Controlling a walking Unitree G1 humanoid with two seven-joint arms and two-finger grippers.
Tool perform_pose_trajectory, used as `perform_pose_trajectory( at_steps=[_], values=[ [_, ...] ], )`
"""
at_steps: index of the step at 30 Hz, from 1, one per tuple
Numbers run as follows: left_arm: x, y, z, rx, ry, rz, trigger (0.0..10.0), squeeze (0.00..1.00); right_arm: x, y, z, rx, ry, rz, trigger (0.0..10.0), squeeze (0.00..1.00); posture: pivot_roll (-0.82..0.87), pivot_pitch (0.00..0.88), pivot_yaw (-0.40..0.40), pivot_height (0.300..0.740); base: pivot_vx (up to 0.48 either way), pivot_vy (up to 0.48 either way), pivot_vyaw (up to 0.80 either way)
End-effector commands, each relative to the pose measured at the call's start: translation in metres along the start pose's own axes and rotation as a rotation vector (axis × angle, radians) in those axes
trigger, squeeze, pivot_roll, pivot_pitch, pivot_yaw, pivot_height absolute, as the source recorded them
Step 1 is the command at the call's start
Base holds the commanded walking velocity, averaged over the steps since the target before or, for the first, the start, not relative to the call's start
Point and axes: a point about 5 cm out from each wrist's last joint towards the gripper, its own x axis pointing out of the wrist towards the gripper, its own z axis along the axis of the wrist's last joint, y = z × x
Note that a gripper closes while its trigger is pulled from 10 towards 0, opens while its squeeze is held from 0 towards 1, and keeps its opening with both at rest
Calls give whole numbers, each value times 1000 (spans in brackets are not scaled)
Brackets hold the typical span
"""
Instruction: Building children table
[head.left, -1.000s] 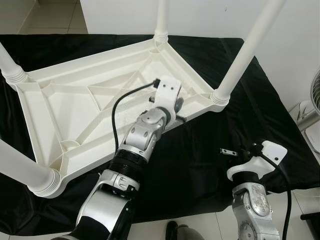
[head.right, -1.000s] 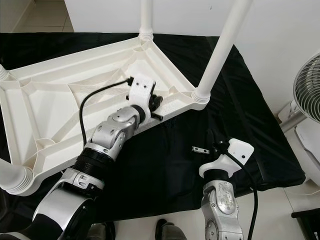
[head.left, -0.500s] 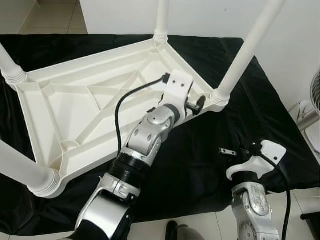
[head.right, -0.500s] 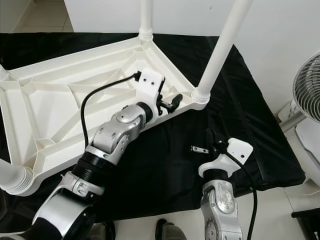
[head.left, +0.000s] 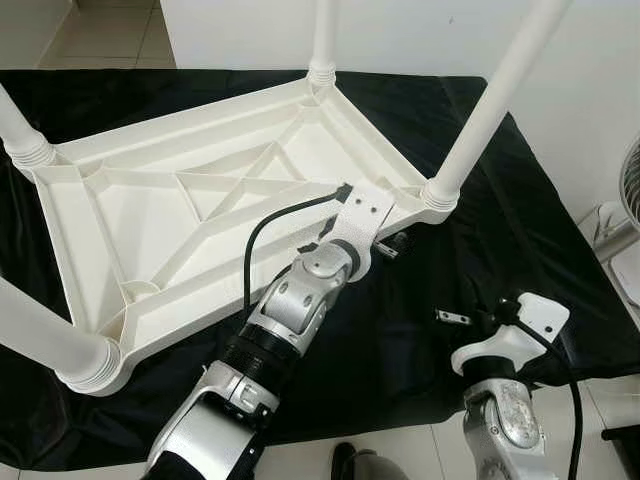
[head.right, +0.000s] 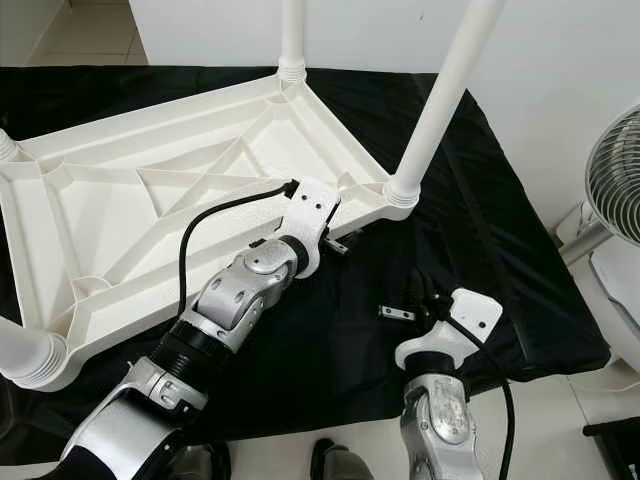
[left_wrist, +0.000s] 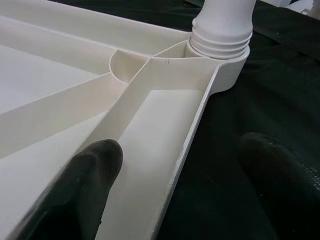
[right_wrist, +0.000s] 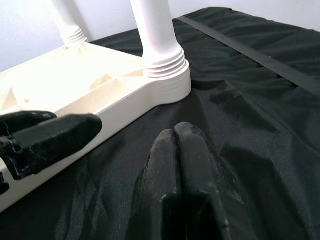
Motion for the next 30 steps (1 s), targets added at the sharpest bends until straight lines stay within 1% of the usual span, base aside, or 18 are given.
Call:
perform_pose_trajectory(
  at_steps=[1,2,4,11,12,14,15,16,20,30],
  values=[
    [2,-8,-5,34,25,-134,10000,0,-3,-2,-1,-3,15,-8,10000,0,-66,185,-11,740,0,0,0],
    [2,-8,-5,34,25,-134,10000,0,-3,-2,-1,-3,15,-8,10000,0,-66,185,-11,740,0,0,0],
    [5,-6,-13,38,66,-91,10000,0,-5,-2,0,-15,23,26,10000,0,-63,185,-11,740,0,0,0],
    [6,-7,-17,54,90,-74,10000,0,-5,-3,-1,-27,29,43,10000,0,-58,184,-15,740,0,0,0],
    [7,-8,-17,53,93,-70,9647,0,-5,-3,-1,-28,30,45,10000,0,-56,183,-19,740,0,0,0],
    [7,-8,-17,53,93,-70,9647,0,-5,-3,-1,-28,30,45,10000,0,-56,183,-19,740,0,0,0],
    [7,-7,-18,50,98,-61,4667,0,-5,-3,-1,-29,31,47,10000,0,-54,181,-21,740,0,0,0],
    [7,-6,-19,45,104,-45,0,0,-4,-3,-2,-29,32,49,10000,0,-53,177,-23,740,0,0,0],
    [9,-3,-21,26,112,-3,0,0,-3,-2,-2,-30,32,52,10000,0,-54,173,-24,740,0,0,0],
    [11,7,-23,48,127,78,0,0,-2,-3,-1,-33,29,53,10000,0,-57,173,-27,740,0,0,0]
  ],
)
